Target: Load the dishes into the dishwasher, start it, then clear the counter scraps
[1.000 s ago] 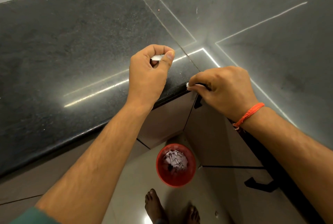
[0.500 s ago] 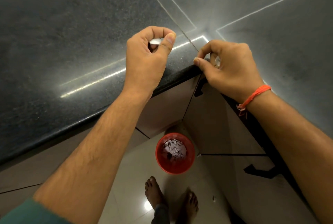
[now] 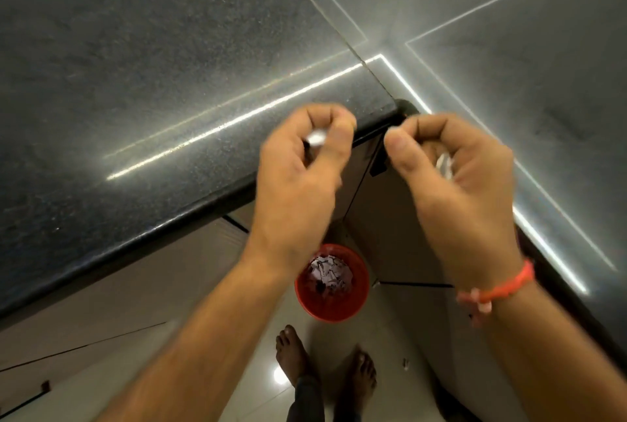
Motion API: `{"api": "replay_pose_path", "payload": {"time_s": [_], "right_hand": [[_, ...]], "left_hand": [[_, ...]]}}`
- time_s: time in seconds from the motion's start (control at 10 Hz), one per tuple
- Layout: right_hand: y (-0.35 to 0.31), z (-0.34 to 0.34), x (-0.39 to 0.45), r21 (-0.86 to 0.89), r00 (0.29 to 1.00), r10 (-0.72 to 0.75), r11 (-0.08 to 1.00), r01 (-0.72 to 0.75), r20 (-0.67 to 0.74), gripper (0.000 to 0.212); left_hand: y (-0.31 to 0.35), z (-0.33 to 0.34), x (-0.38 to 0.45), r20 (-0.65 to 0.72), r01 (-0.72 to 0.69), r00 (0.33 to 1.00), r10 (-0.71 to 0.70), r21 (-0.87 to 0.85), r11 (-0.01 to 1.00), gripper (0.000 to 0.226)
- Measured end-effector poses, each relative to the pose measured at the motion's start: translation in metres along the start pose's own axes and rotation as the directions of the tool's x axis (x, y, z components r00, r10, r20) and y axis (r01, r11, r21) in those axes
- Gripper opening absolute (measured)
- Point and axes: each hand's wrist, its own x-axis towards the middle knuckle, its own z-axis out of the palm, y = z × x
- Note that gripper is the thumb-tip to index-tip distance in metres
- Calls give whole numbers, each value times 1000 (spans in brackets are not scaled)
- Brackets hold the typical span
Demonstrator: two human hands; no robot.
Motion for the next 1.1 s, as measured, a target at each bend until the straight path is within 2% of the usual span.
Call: {"api": "replay_pose_path", "payload": {"time_s": [0.1, 0.2, 0.3, 0.4, 0.5, 0.6, 0.7, 0.8, 0.9, 1.0, 1.1], "right_hand": [[24, 16, -52, 91, 977, 207, 973, -211, 54, 9], [67, 33, -89, 223, 789, 609, 761, -609, 75, 13], [112, 58, -112, 471, 402, 911, 319, -823, 86, 24], [145, 72, -125, 585, 187, 973, 76, -807, 132, 14], [174, 78, -123, 541, 128, 976, 13, -841, 175, 20], [202, 79, -120, 401, 107, 989, 59, -914, 99, 19], [223, 80, -124, 309, 120, 990, 90, -947, 78, 20], [232, 81, -126, 398, 156, 982, 104, -912, 102, 32], [234, 86, -129, 497, 145, 984, 77, -864, 100, 15], [233, 88, -133, 528, 168, 979, 82, -845, 117, 19], [238, 90, -139, 538, 187, 977, 103, -836, 103, 39]], "left_hand": [[-29, 5, -43, 95, 132, 987, -129, -25, 991, 16], [-75, 9, -76, 107, 415, 906, -409, -40, 909, 18], [-137, 15, -95, 48, 774, 633, -773, -18, 633, 26], [-193, 21, -105, -54, 928, 359, -932, -86, 363, 37], [-231, 26, -106, -50, 945, 284, -958, -152, 288, 35], [-246, 26, -101, -15, 959, 273, -962, -71, 273, 36], [-262, 22, -100, 5, 970, 241, -971, 27, 241, 37], [-269, 20, -101, 27, 981, 185, -982, -62, 183, 31], [-279, 16, -103, 53, 979, 188, -981, -85, 183, 30], [-279, 13, -106, 79, 977, 182, -980, -126, 171, 34], [-283, 12, -110, 66, 970, 170, -983, -187, 155, 35]]}}
